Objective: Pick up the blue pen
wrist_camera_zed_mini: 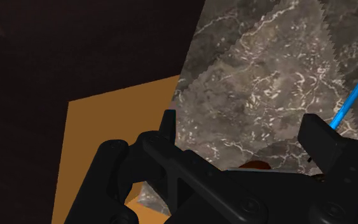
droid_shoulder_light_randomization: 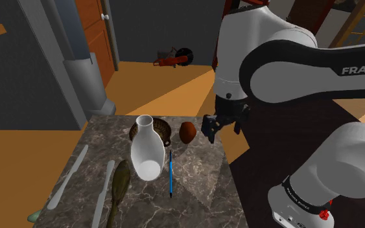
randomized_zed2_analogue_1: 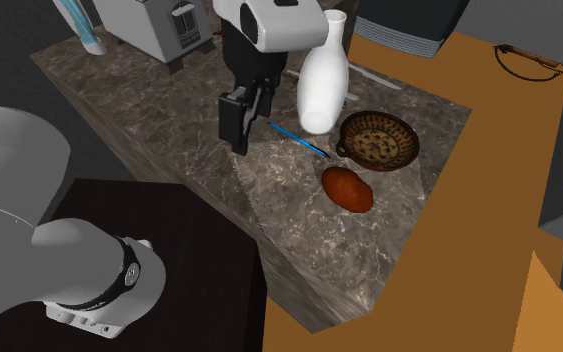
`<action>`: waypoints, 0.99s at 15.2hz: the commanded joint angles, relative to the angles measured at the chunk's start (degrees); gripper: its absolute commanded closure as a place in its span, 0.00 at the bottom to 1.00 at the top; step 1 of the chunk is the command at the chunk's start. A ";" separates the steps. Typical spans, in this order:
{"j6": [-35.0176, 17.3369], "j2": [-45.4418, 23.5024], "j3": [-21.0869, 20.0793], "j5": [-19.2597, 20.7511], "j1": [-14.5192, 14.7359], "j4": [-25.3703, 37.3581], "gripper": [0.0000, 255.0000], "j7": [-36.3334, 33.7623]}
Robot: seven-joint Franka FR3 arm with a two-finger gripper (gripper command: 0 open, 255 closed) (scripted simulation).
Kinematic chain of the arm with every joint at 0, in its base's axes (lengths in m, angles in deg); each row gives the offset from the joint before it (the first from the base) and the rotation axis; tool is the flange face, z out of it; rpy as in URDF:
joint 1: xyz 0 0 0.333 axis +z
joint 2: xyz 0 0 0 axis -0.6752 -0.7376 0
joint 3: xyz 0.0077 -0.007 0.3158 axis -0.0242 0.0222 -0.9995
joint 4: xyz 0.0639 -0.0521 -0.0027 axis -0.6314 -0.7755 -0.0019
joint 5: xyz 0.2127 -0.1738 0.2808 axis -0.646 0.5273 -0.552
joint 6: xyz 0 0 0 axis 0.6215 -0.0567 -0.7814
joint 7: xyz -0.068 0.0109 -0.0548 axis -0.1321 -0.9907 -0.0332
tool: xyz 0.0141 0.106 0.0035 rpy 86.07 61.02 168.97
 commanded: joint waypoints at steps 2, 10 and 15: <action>-4.64 -4.58 -4.74 -2.79 -0.40 0.48 0.00 -6.12; -17.36 -21.76 -18.60 -3.29 -5.25 6.54 0.00 -24.21; -25.48 -37.82 -27.36 7.27 -10.46 12.54 0.00 -40.94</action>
